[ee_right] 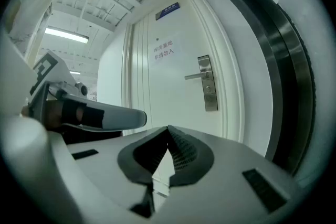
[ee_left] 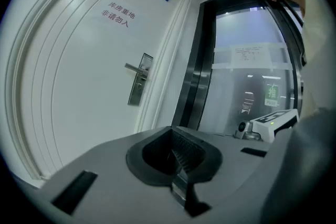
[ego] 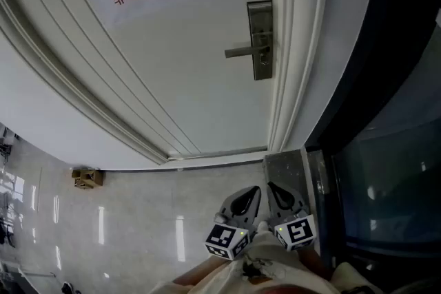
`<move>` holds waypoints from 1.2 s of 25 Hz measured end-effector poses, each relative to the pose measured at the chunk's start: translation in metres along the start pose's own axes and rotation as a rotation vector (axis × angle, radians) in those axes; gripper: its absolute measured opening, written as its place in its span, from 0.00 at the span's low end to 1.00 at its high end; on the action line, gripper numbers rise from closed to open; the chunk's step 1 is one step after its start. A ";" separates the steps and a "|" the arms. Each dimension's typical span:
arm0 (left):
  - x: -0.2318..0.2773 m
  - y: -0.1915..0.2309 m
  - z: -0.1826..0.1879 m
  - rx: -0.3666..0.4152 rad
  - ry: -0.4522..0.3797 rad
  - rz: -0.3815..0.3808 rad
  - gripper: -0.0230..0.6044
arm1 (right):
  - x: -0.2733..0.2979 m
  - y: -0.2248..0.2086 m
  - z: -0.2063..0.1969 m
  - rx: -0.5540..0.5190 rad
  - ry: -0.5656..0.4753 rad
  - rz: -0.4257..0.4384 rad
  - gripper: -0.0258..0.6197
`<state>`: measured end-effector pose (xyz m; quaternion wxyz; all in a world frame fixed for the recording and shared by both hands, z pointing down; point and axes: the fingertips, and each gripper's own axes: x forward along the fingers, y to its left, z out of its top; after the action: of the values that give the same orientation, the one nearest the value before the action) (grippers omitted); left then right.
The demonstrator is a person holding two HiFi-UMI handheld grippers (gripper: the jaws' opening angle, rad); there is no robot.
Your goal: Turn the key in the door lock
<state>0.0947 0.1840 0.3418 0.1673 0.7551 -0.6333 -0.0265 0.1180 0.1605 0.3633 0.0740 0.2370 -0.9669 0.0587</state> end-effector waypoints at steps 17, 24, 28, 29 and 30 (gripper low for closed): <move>0.042 0.058 0.013 -0.051 -0.019 0.049 0.04 | 0.056 -0.025 0.005 0.000 0.012 0.020 0.05; 0.104 0.098 0.047 -0.003 -0.070 -0.023 0.04 | 0.124 -0.101 0.045 -0.105 -0.030 -0.140 0.08; 0.131 0.131 0.071 0.011 -0.072 -0.076 0.04 | 0.172 -0.131 0.078 -0.151 -0.070 -0.236 0.24; 0.137 0.137 0.075 0.012 -0.069 -0.089 0.04 | 0.181 -0.137 0.087 -0.176 -0.086 -0.265 0.24; 0.143 0.143 0.078 0.013 -0.066 -0.102 0.04 | 0.189 -0.143 0.094 -0.205 -0.094 -0.295 0.24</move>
<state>-0.0328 0.0089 0.3340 0.1395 0.7862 -0.5994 -0.0557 0.0082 -0.0641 0.3143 0.0601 0.3701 -0.9249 -0.0629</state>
